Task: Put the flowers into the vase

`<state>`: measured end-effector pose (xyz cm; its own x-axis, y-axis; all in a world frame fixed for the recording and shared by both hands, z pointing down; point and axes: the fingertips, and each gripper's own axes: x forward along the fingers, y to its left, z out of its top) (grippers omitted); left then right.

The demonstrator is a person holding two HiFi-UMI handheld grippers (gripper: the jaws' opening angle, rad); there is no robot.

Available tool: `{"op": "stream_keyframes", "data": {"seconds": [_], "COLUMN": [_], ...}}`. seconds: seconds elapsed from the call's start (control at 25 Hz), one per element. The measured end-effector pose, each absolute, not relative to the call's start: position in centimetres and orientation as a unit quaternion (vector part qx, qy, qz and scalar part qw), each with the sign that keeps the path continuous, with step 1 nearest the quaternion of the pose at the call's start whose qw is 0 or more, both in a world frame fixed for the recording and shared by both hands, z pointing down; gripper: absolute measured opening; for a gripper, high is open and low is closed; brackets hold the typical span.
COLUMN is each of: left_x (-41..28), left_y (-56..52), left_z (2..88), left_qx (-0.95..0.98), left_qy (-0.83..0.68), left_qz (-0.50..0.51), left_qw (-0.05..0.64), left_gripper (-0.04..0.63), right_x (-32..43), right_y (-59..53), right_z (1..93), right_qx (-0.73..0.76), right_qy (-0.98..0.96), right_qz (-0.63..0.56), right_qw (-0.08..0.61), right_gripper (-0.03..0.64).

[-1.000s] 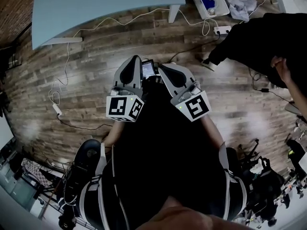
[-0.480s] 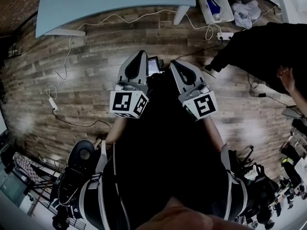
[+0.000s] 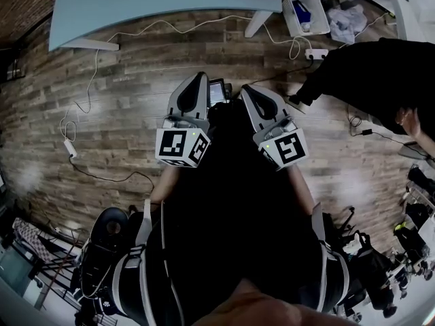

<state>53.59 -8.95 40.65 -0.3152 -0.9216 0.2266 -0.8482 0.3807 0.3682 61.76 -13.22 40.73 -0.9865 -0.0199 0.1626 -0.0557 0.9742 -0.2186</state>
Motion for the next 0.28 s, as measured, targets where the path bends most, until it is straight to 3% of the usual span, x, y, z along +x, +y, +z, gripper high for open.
{"op": "stream_keyframes", "data": {"seconds": [0.28], "left_x": [52.2], "left_y": [-8.7], "left_z": [40.7], "left_qx": [0.549], "left_qy": [-0.804], "left_qz": [-0.097], "left_qw": [0.206], "left_gripper": [0.037], "right_x": [60.5], "right_y": [-13.0], "right_z": [40.8], "right_qx": [0.022], "right_qy": [-0.990], "right_qz": [0.113], "right_qw": [0.084], "right_gripper": [0.017]}}
